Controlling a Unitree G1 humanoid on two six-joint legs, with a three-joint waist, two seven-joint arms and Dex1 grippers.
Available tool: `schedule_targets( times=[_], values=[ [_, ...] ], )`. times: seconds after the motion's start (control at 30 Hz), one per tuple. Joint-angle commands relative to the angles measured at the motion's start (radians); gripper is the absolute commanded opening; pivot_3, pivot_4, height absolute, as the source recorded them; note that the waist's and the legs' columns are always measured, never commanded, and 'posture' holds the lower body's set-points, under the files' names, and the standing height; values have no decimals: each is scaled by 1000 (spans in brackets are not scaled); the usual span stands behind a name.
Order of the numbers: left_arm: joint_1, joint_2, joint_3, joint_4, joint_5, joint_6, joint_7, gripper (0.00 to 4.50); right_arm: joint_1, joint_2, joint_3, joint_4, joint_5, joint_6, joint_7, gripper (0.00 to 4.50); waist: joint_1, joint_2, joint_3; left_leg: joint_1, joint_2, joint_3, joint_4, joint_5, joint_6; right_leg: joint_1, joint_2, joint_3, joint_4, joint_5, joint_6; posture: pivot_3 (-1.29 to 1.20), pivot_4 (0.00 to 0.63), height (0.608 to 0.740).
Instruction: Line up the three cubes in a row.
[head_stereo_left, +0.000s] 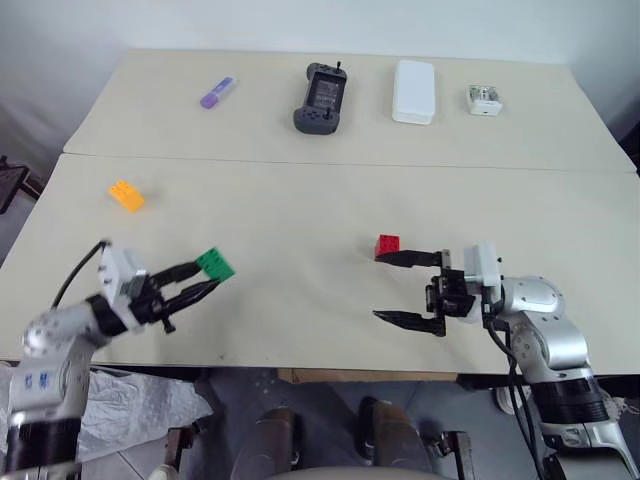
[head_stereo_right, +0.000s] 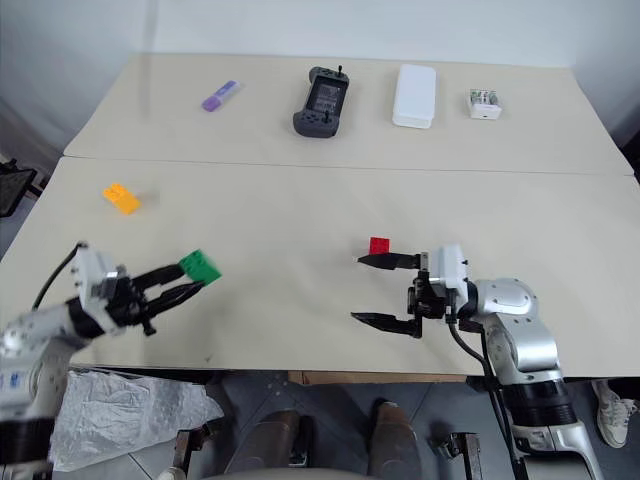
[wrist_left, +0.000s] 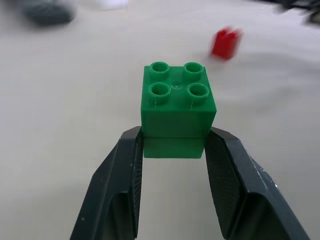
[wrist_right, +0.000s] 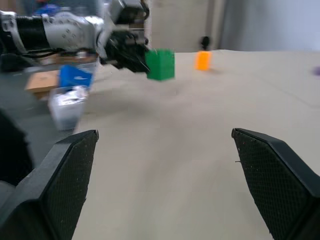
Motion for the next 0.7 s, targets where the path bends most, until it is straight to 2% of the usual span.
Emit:
schedule_targets(
  times=[0.03,0.17,0.33,0.5,0.7],
  values=[
    [-202,-13,-138,172,79,-41,-120,1451,58,-15,-93,-57,34,-14,-57,4500,-1,0,0,0,0,1,0,0,0,0,0,0,0,0,0,0,150,740],
    [-515,-141,-290,549,209,-163,-234,1451,130,-27,-168,-61,32,-39,-98,4500,2,0,0,-1,-5,6,0,1,2,1,1,-3,-1,0,1,0,150,740],
    [-721,-242,-352,959,336,-363,-290,1451,178,-32,-217,-98,44,-40,-137,4500,-16,-2,0,0,-3,16,-1,1,2,0,1,-9,-2,1,2,0,150,740],
    [-806,-290,-350,1157,406,-458,-274,1451,242,-15,-233,-162,50,-38,-188,4500,-21,-3,1,-1,-1,17,-1,1,2,-1,1,-12,-2,1,2,0,150,740],
    [-838,-311,-335,1232,452,-486,-275,1451,283,-2,-223,-209,51,-36,-225,4500,-7,-3,1,-1,-1,17,1,1,3,-1,0,-12,-2,1,3,0,150,740]
  ],
)
